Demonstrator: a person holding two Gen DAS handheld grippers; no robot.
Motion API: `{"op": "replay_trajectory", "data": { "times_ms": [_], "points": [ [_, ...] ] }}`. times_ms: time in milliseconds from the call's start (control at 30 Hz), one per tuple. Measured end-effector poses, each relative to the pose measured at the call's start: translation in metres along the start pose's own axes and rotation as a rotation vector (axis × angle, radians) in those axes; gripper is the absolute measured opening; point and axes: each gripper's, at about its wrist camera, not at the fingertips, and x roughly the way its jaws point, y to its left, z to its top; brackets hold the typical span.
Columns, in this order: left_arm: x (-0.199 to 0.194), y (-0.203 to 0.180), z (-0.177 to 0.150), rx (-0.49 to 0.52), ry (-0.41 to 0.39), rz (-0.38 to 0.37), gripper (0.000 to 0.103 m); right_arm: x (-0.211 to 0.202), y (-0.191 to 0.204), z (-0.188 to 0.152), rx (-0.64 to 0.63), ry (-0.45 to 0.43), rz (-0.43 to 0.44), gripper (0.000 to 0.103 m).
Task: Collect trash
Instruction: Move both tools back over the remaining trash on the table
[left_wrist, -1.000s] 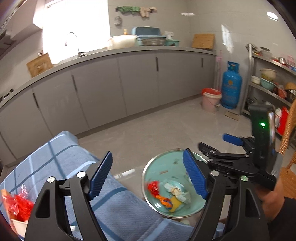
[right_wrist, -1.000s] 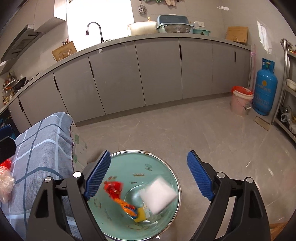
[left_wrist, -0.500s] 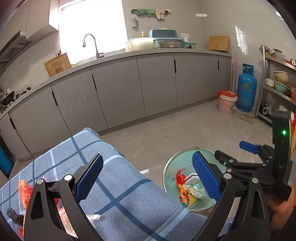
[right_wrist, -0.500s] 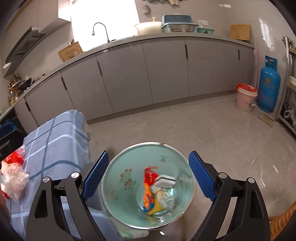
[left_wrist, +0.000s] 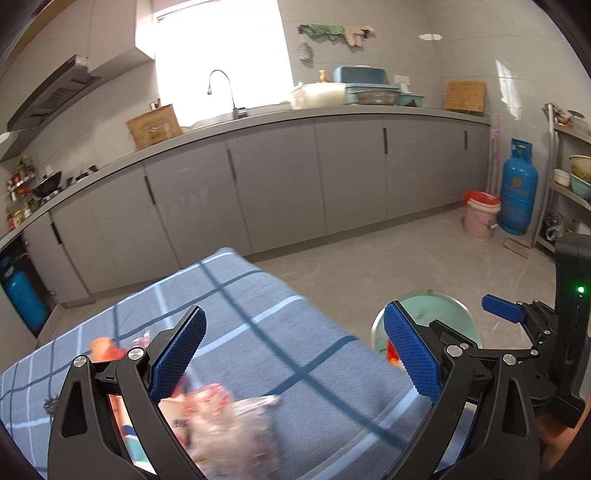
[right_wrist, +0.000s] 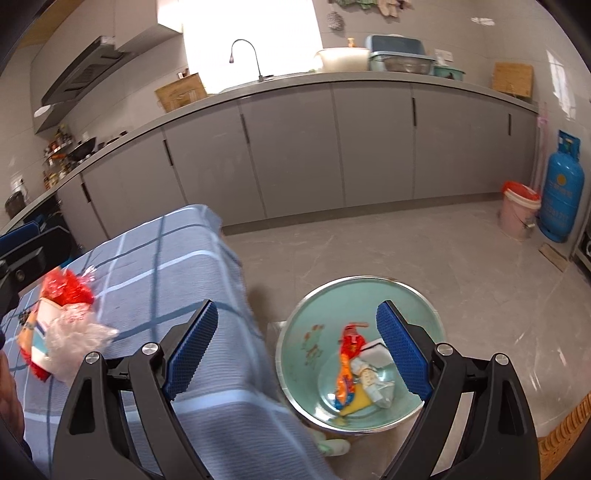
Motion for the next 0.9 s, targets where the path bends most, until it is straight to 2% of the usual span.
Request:
{"op": "replay_trajectory", "data": {
  "times_ms": [400,733,900],
  "points": [
    [-0.026,0.069,-0.018,-0.077,0.016,0.102,0.095,-0.006,0.073,-0.003,-0.098,0.009,0.091,0.087],
    [-0.049,0.151,-0.055,-0.147,0.068,0.278,0.095,-0.013,0.122,-0.008,-0.159,0.014,0.171,0.087],
    [-0.052,0.184,-0.074,-0.203,0.116,0.334,0.095,-0.013,0.148,-0.011,-0.193,0.022,0.211,0.087]
  ]
}}
